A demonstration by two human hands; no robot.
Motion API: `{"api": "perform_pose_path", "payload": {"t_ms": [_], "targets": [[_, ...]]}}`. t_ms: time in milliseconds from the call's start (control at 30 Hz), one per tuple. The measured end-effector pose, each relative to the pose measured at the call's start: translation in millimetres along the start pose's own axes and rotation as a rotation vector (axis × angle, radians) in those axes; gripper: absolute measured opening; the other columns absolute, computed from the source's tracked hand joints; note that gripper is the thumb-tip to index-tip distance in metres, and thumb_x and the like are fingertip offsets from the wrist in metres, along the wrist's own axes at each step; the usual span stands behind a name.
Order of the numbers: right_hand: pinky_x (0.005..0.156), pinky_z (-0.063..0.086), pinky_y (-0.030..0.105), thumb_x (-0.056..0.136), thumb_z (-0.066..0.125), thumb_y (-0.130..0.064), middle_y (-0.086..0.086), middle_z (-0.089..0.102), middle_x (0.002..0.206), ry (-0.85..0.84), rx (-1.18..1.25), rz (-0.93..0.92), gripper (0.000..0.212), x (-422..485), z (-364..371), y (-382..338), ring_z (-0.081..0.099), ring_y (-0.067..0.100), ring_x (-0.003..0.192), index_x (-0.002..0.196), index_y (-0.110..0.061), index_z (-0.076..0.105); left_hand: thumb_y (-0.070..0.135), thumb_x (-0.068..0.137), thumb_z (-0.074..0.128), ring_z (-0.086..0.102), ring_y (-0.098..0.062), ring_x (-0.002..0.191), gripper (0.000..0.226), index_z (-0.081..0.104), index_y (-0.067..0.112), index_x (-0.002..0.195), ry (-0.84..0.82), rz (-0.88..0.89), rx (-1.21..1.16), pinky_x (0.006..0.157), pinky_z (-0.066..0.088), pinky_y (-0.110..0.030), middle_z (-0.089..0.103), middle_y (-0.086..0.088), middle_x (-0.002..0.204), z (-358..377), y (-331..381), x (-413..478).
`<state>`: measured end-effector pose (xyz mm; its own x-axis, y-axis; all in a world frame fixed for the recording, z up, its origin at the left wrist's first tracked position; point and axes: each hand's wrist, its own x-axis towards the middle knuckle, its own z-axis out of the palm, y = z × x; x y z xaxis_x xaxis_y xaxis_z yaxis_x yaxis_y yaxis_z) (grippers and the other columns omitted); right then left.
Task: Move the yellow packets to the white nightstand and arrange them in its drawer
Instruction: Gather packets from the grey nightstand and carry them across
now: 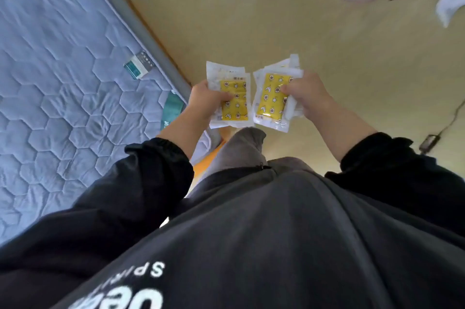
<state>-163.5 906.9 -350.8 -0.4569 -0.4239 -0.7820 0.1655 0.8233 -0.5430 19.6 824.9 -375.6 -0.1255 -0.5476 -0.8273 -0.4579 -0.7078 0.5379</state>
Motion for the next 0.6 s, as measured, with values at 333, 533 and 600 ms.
{"api": "perform_pose_path", "payload": {"t_ms": [333, 533, 600], "targets": [[0.087, 0.052, 0.038, 0.084, 0.066, -0.008, 0.008, 0.067, 0.099, -0.153, -0.357, -0.065, 0.016, 119, 45, -208, 0.065, 0.025, 0.091, 0.098, -0.014, 0.06, -0.002, 0.079, 0.071, 0.068, -0.017, 0.081, 0.026, 0.059, 0.019, 0.084, 0.186, -0.036, -0.288, 0.07, 0.058, -0.035, 0.068, 0.0, 0.087, -45, 146, 83], [0.088, 0.053, 0.039, 0.082, 0.068, -0.007, 0.009, 0.065, 0.1, -0.214, -0.437, -0.146, 0.017, 206, 70, -351, 0.064, 0.024, 0.093, 0.084, -0.015, 0.053, -0.001, 0.08, 0.072, 0.069, -0.019, 0.085, 0.026, 0.058, 0.02, 0.085, 0.282, -0.035, -0.427, 0.074, 0.059, -0.038, 0.069, -0.001, 0.09, -67, 266, 158], [0.088, 0.051, 0.039, 0.083, 0.068, -0.006, 0.007, 0.064, 0.099, -0.223, -0.468, -0.18, 0.016, 230, 76, -402, 0.062, 0.022, 0.094, 0.091, -0.012, 0.056, 0.0, 0.08, 0.072, 0.07, -0.02, 0.088, 0.024, 0.06, 0.019, 0.089, 0.296, -0.025, -0.47, 0.08, 0.058, -0.042, 0.07, -0.003, 0.095, -75, 305, 182]]}}
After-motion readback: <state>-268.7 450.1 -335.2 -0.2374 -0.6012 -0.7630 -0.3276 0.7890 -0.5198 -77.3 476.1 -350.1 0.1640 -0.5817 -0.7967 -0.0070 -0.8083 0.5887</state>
